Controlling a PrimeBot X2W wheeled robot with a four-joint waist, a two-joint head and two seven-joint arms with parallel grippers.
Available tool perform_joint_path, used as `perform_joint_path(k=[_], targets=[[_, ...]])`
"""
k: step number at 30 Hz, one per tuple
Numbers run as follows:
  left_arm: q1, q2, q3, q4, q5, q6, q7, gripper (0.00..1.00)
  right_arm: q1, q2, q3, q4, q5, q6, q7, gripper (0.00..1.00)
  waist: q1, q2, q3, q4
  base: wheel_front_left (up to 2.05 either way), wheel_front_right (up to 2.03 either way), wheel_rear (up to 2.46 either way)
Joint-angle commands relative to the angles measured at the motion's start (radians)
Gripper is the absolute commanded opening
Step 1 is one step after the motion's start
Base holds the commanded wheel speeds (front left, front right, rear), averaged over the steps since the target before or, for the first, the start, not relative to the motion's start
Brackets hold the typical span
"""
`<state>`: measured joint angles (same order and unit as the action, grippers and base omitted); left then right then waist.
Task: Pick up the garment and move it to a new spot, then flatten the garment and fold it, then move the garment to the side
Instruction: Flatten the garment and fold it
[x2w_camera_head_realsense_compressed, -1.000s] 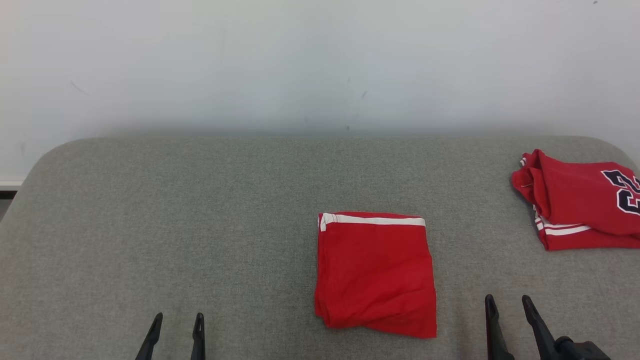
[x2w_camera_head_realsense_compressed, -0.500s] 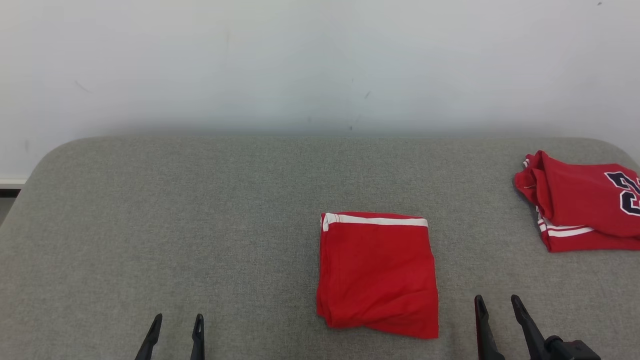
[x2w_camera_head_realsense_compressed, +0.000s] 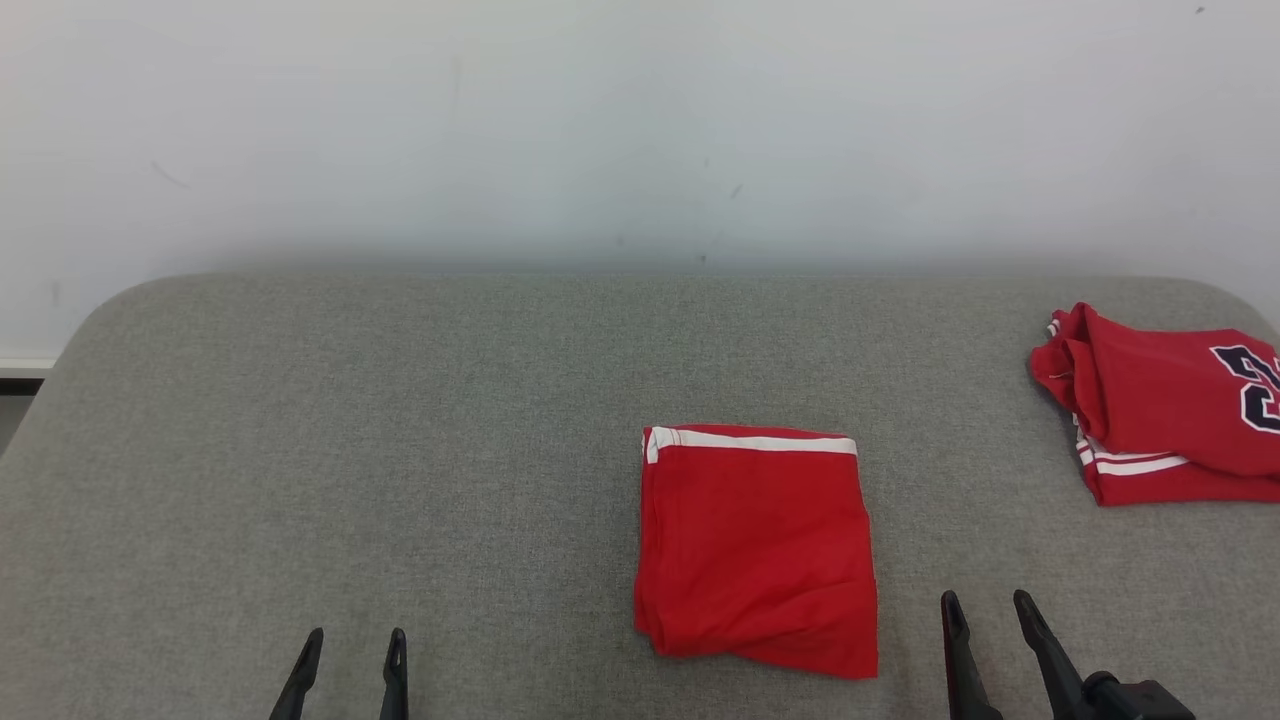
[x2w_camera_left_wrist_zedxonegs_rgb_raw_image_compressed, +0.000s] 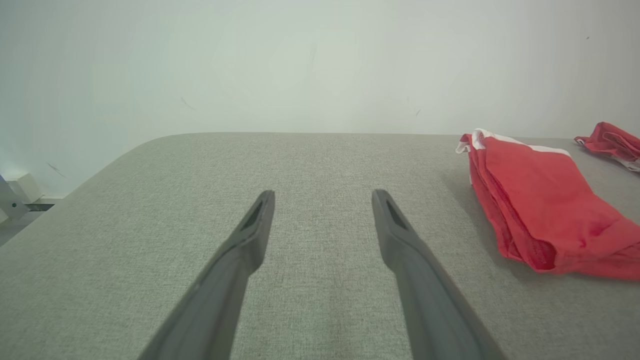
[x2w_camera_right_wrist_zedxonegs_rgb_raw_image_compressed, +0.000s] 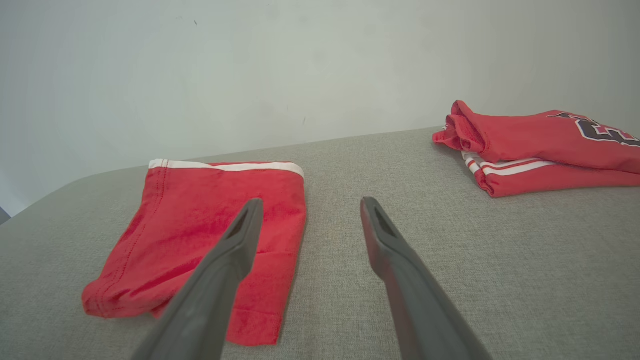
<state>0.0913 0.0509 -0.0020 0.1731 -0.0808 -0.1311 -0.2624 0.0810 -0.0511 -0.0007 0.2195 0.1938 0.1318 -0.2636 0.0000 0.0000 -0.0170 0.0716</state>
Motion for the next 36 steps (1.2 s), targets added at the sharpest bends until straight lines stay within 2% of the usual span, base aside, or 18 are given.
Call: perform_joint_path(k=[1, 36], targets=[[-0.003, -0.001, 0.0, 0.0, 0.005, 0.001, -0.003, 1.0, -0.006, 0.002, 0.001, 0.001, 0.009, -0.003, -0.001, 1.0, 0.0, 0.0, 0.0, 0.0, 0.0, 0.0, 0.0], [-0.005, -0.001, 0.0, 0.004, -0.003, 0.001, -0.003, 1.0, -0.003, 0.002, 0.005, 0.001, 0.012, -0.003, -0.001, 1.0, 0.0, 0.0, 0.002, 0.008, 0.0, 0.0, 0.0]])
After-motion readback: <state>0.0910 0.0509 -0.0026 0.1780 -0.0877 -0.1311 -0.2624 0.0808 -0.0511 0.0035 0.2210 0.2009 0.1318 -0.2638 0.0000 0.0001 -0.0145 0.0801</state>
